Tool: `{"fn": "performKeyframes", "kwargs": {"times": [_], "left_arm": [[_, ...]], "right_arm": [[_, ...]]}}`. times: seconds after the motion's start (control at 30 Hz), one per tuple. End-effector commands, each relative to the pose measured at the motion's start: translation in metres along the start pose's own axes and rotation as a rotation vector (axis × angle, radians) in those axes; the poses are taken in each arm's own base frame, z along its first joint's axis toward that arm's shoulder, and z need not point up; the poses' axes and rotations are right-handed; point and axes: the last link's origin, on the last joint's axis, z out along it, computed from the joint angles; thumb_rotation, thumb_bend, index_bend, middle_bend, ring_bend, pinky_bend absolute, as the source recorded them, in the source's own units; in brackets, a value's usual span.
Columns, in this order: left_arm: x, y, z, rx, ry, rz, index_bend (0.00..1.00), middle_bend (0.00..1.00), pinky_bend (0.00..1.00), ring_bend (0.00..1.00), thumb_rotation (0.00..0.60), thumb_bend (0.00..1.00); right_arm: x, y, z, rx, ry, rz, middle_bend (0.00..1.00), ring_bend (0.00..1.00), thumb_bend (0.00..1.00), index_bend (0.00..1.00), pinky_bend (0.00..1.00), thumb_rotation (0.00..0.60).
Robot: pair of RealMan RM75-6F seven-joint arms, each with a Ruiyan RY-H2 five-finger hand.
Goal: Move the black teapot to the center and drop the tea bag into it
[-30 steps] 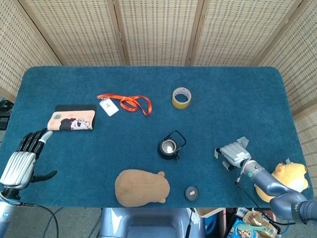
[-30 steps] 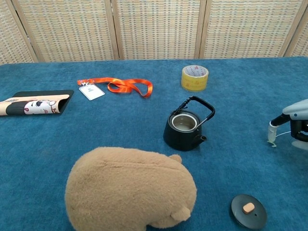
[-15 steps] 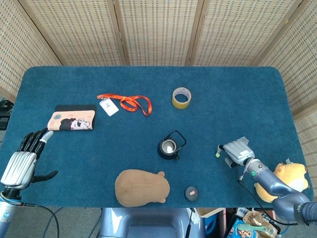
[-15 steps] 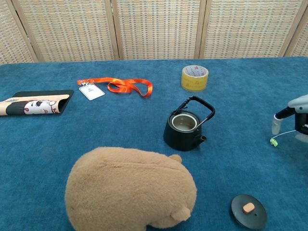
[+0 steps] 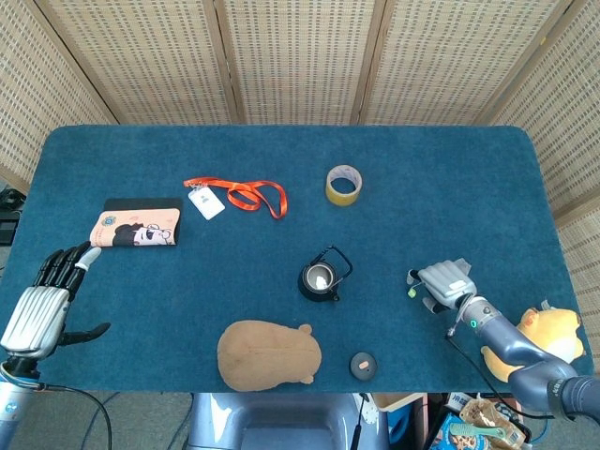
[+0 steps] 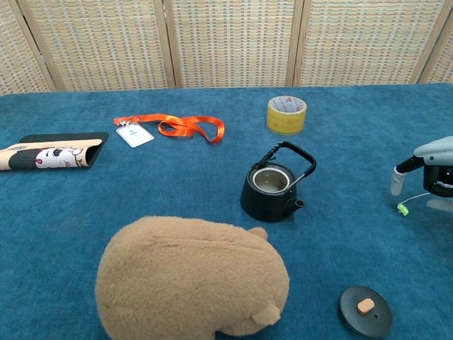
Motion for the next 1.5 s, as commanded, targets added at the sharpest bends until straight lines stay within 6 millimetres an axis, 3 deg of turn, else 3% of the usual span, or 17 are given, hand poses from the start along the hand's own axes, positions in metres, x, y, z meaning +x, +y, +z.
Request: {"fn": "performKeyframes", "kwargs": {"times": [0.03, 0.6, 0.93, 1.23, 1.5], "left_arm": [[0.0, 0.0, 0.0, 0.001, 0.002, 0.001, 0.0, 0.0, 0.0, 0.0, 0.6, 0.1], [0.002, 0.001, 0.0, -0.004, 0.007, -0.002, 0.0, 0.0, 0.0, 0.0, 0.6, 0.1], [0.002, 0.002, 0.0, -0.007, 0.009, -0.003, 0.0, 0.0, 0.0, 0.0, 0.6, 0.1], [0.003, 0.0, -0.001, -0.001, 0.008, -0.006, 0.0, 0.0, 0.0, 0.0, 0.6, 0.1], [0.003, -0.001, -0.002, -0.002, 0.002, -0.015, 0.0, 0.0, 0.0, 0.0, 0.6, 0.1]], "right_arm": [[-0.002, -0.001, 0.002, 0.0, -0.01, -0.004, 0.9, 0.92, 0.6, 0.34, 0.75, 0.6], [-0.018, 0.005, -0.008, -0.018, -0.056, -0.013, 0.9, 0.92, 0.6, 0.39, 0.75, 0.6], [-0.013, 0.001, -0.014, -0.008, 0.005, 0.006, 0.89, 0.92, 0.6, 0.4, 0.75, 0.6], [-0.007, 0.0, -0.012, -0.013, 0.081, 0.025, 0.9, 0.92, 0.41, 0.42, 0.76, 0.6], [-0.011, -0.005, -0.008, -0.007, 0.111, 0.032, 0.91, 0.93, 0.38, 0.47, 0.77, 0.6]]}}
